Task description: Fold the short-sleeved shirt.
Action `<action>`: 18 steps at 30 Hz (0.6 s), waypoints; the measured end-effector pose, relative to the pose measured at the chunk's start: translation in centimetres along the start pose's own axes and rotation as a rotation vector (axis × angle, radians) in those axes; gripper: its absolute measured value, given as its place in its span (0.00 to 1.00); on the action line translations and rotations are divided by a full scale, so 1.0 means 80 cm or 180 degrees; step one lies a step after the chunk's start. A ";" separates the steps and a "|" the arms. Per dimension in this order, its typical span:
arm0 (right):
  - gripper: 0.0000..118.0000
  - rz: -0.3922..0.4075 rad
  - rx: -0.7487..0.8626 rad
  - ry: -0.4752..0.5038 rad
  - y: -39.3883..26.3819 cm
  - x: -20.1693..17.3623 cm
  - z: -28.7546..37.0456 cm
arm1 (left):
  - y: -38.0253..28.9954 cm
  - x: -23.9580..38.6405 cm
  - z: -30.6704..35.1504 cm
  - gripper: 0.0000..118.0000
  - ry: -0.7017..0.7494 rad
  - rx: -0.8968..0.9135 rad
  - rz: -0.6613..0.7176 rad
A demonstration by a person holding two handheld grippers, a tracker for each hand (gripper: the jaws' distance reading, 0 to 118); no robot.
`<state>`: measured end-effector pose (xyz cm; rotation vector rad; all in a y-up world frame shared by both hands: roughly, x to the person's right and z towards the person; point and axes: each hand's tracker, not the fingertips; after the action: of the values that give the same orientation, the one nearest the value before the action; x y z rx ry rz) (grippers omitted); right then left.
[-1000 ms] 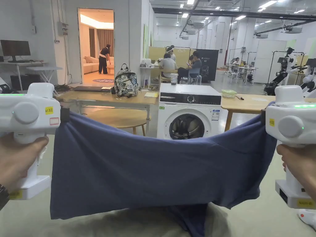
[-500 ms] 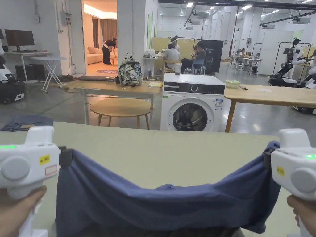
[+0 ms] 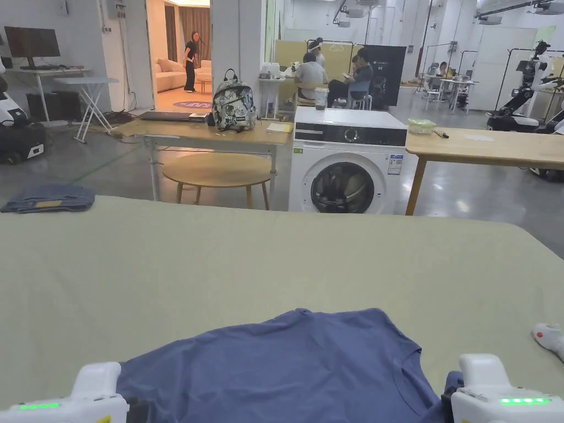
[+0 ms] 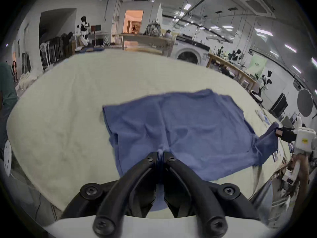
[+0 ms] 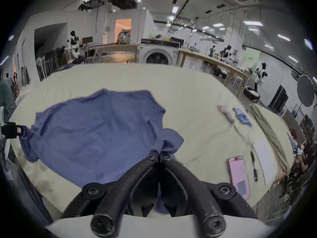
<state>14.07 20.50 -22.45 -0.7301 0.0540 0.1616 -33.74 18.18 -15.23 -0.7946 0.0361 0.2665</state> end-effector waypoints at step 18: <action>0.50 -0.0002 0.0614 0.0088 -0.006 -0.038 -0.019 | 0.016 0.017 -0.027 0.43 0.0308 0.0425 -0.0292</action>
<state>11.18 18.74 -22.96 -0.5399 0.0944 0.1435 -32.59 17.81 -17.84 -0.6740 0.1071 0.1370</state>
